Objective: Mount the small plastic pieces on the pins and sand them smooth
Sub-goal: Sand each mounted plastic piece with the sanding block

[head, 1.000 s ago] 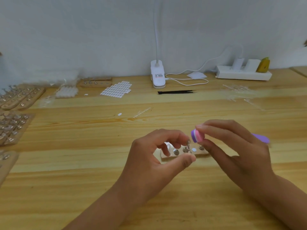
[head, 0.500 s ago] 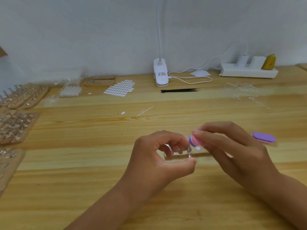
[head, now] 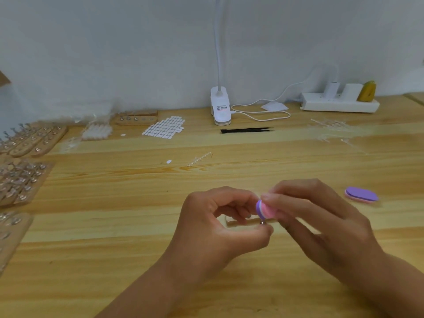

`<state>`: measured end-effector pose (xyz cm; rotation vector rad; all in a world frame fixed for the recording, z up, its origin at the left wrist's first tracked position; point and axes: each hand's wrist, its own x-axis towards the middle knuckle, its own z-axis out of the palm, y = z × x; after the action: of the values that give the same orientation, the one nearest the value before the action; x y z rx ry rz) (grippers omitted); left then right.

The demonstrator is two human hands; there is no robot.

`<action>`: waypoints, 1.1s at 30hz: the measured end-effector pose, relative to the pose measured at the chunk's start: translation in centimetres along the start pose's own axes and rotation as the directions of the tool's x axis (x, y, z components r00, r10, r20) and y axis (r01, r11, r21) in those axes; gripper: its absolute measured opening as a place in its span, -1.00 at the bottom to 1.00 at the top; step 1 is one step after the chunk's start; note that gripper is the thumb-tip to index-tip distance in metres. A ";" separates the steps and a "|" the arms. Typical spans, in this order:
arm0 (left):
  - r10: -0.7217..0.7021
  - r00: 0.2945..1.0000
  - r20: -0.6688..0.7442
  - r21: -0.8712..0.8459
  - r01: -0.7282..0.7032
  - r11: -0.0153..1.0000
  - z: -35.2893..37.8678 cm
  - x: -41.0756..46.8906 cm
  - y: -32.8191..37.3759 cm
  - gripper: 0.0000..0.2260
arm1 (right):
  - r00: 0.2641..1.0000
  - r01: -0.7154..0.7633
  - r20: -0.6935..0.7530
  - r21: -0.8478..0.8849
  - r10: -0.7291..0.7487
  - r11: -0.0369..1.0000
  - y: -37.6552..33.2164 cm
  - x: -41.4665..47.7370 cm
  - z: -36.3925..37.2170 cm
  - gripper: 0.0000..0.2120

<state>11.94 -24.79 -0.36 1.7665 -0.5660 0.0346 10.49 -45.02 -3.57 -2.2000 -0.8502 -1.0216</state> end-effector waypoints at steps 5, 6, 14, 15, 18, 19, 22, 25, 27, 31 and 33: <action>0.012 0.998 0.057 -0.110 -0.006 0.994 -0.3 0.2 -0.3 -0.75 | 0.991 -0.109 -0.075 0.012 0.110 0.994 0.4 0.6 -0.6 -0.75; 0.014 0.997 0.080 -0.142 -0.002 0.990 -0.3 0.3 -0.4 -0.75 | 0.992 -0.091 -0.090 0.015 0.092 0.996 0.0 0.6 -0.6 -0.75; -0.001 0.992 0.122 -0.353 0.045 0.934 -0.3 0.6 -0.7 -0.79 | 0.982 -0.140 -0.126 0.026 0.142 0.990 -0.3 0.7 -0.6 -0.74; -0.005 0.991 0.134 -0.347 0.051 0.937 -0.3 0.6 -0.7 -0.78 | 0.982 -0.109 -0.151 0.009 0.109 0.994 -0.7 0.7 -0.5 -0.72; -0.026 0.983 0.182 -0.364 0.092 0.927 -0.1 0.7 -0.8 -0.78 | 0.991 -0.047 -0.126 -0.044 0.041 0.998 -1.3 0.5 0.0 -0.73; -0.026 0.980 0.199 -0.402 0.106 0.910 -0.2 0.7 -0.7 -0.80 | 0.992 -0.074 -0.108 -0.034 0.070 0.997 -1.1 0.5 0.0 -0.76; -0.035 0.972 0.231 -0.504 0.150 0.851 -0.3 0.7 -0.5 -0.82 | 0.977 -0.177 -0.121 -0.003 0.176 0.984 -0.6 0.7 -0.2 -0.77; -0.066 0.967 0.247 -0.538 0.194 0.820 -0.2 0.7 -0.8 -0.76 | 0.981 -0.097 -0.170 -0.018 0.092 0.995 -1.5 0.7 -0.1 -0.67; -0.072 0.962 0.263 -0.529 0.207 0.823 0.0 0.6 -0.9 -0.73 | 0.990 -0.039 -0.137 -0.047 0.032 0.998 -1.6 0.5 0.2 -0.67; -0.101 0.971 0.215 -0.530 0.203 0.824 -0.2 0.7 -1.0 -0.80 | 0.979 -0.168 -0.128 -0.054 0.160 0.984 -0.1 0.7 -0.2 -0.79; -0.118 0.975 0.186 -0.505 0.198 0.840 -0.3 0.7 -1.0 -0.80 | 0.968 -0.205 -0.156 -0.053 0.195 0.977 0.2 0.8 -0.5 -0.80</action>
<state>13.08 -24.60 -0.99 1.2783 -0.4757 -0.3429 10.81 -45.23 -2.65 -2.1817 -0.5210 -1.1131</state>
